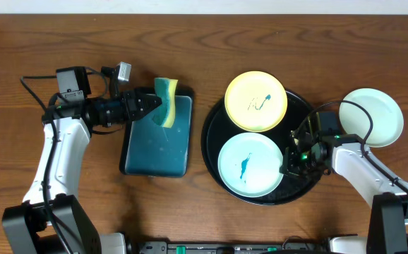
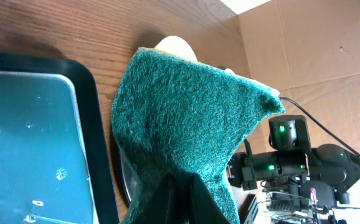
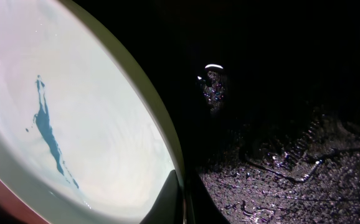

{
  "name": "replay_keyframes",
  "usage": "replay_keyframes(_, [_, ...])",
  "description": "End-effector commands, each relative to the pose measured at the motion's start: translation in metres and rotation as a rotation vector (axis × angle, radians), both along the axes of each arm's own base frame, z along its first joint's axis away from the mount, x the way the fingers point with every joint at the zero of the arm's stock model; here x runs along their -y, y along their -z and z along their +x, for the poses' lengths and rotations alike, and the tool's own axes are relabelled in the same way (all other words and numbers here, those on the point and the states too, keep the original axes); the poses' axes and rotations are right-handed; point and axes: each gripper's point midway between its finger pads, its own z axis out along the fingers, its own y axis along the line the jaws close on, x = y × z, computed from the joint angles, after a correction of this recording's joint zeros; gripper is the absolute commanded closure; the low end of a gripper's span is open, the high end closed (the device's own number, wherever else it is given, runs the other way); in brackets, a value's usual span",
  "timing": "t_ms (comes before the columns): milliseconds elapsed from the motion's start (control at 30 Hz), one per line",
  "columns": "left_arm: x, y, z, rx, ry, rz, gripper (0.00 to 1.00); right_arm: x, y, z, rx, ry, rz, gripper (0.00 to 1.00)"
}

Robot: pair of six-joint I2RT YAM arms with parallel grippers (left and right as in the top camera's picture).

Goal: Clean dirty plates on tray and stack at the side

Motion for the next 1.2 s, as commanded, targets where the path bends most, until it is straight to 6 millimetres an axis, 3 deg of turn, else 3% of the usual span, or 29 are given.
replay_keyframes(0, [0.0019, -0.0123, -0.0017, 0.041, 0.02, -0.024, 0.92, 0.0019, 0.0039, -0.0037, -0.014, 0.001, -0.023, 0.99])
replay_keyframes(1167, [0.0004, -0.0057, -0.0025, 0.024, 0.009, -0.007, 0.92, 0.0016, 0.0038, -0.001, -0.002, 0.002, -0.022, 0.99])
